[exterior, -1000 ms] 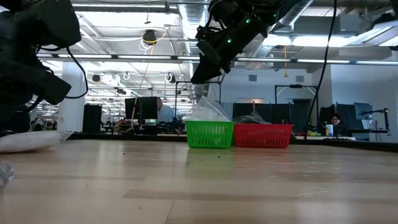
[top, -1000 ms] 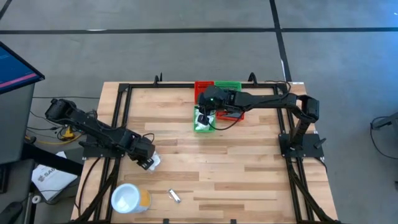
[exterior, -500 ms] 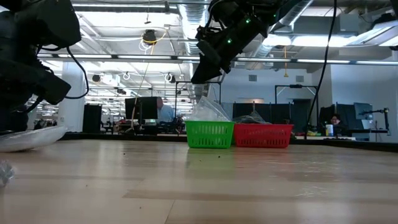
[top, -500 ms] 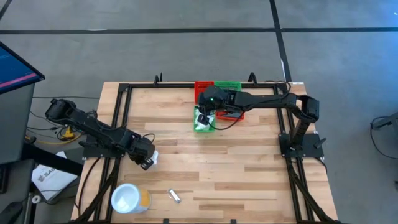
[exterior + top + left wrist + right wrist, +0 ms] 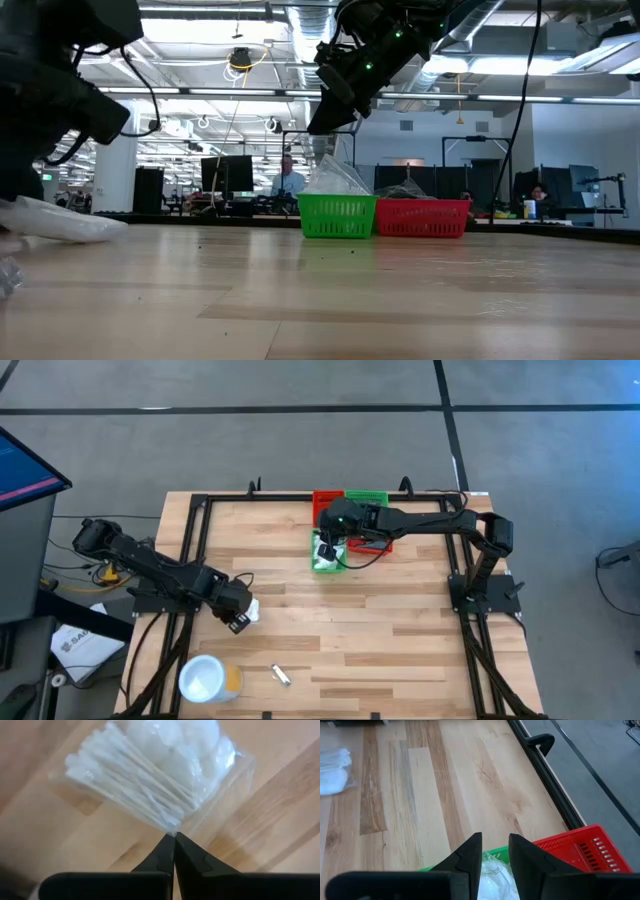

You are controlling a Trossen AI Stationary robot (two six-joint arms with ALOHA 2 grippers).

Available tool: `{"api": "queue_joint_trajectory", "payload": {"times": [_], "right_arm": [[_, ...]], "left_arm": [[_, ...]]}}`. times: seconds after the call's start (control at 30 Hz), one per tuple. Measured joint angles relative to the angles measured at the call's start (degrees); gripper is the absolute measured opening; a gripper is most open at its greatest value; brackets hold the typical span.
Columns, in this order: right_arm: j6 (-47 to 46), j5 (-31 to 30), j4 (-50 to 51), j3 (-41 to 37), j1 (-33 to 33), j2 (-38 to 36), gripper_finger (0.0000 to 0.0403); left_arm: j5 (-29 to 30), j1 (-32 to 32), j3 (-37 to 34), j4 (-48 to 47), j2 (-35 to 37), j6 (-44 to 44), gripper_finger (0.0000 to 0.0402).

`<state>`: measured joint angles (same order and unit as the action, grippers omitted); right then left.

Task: Pick & Place Travel size toiletries
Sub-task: Put the white cotton pack into the left green bin

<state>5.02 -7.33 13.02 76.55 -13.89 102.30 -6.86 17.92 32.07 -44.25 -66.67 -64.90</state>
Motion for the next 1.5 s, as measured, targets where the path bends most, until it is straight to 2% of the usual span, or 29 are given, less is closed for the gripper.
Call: {"api": "queue_joint_trajectory", "payload": {"times": [0.37, 0.8, 1.13, 1.5], "right_arm": [[0.1, 0.0, 0.7, 0.0, 0.8, 0.0, 0.0087], [6.0, 0.0, -0.3, 0.0, 6.4, 0.0, 0.0087], [7.6, 0.0, -0.3, 0.0, 9.0, 0.0, 0.0087], [8.7, 0.0, -0.2, 0.0, 9.7, 0.0, 0.0087]], "left_arm": [[3.3, 0.0, 4.9, -1.7, 0.0, 3.6, 0.0000], [11.8, -1.1, 12.4, -1.8, 0.0, 12.0, 0.0000], [16.9, -6.5, 15.5, -1.0, 0.0, 19.2, 0.0000], [16.9, -15.1, 17.1, 6.0, 0.0, 29.1, 0.0000]]}}
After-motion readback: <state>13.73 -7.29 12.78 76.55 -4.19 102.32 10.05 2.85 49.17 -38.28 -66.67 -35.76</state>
